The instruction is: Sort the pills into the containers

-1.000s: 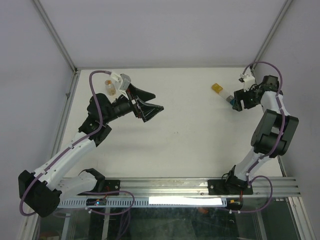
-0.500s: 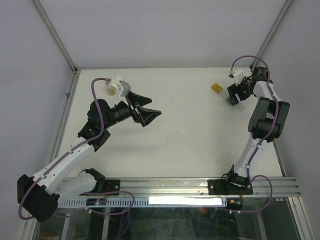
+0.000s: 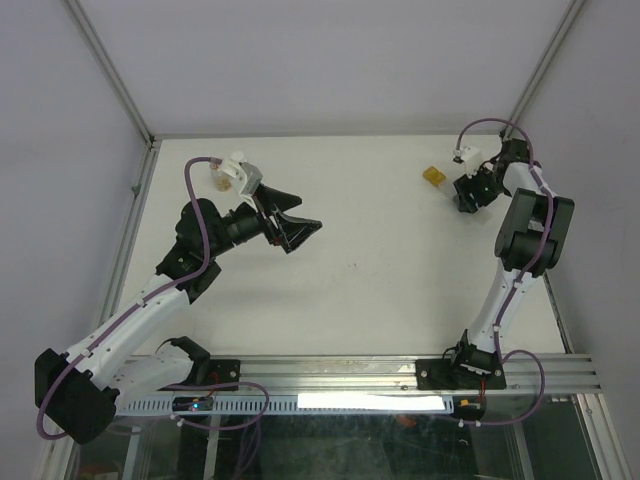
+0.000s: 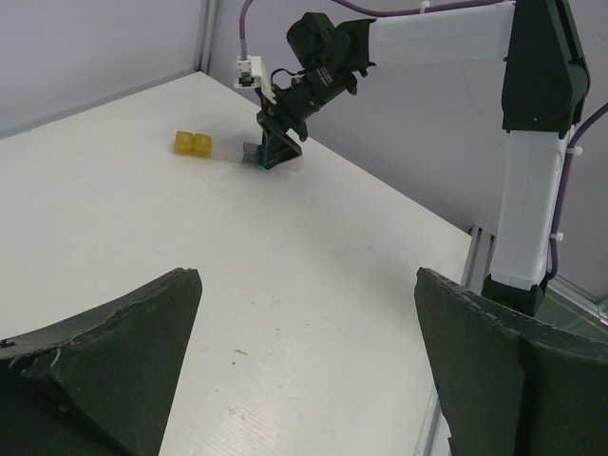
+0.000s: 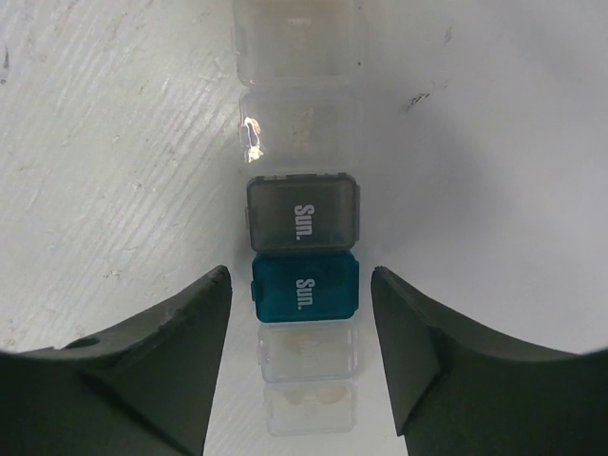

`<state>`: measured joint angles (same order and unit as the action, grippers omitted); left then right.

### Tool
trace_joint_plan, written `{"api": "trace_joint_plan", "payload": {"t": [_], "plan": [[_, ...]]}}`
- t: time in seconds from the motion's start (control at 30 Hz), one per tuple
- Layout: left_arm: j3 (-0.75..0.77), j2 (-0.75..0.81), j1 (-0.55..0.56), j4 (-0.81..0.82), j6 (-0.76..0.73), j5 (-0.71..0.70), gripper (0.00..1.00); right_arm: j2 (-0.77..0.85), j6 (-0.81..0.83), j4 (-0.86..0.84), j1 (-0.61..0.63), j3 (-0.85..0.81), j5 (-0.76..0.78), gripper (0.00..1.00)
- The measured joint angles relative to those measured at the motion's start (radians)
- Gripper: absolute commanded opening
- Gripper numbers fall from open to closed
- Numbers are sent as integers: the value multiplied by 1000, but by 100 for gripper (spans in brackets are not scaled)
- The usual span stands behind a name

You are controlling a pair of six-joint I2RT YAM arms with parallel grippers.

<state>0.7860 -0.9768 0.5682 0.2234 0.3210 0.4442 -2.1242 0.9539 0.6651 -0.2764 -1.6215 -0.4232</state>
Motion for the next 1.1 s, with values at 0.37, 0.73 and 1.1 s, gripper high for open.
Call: {"api": "trace_joint_plan", "payload": {"t": [0.37,0.73,1.1], "plan": [[-2,1,0,-14,-4,-1,99,2,80,31,14,23,-33,49],[-136,55,6,105,-27,83,99,233,174,48,121,338,-97,46],[-342,81,169,318,-158,108,99,576,289,80,478,687,-161,46]]}}
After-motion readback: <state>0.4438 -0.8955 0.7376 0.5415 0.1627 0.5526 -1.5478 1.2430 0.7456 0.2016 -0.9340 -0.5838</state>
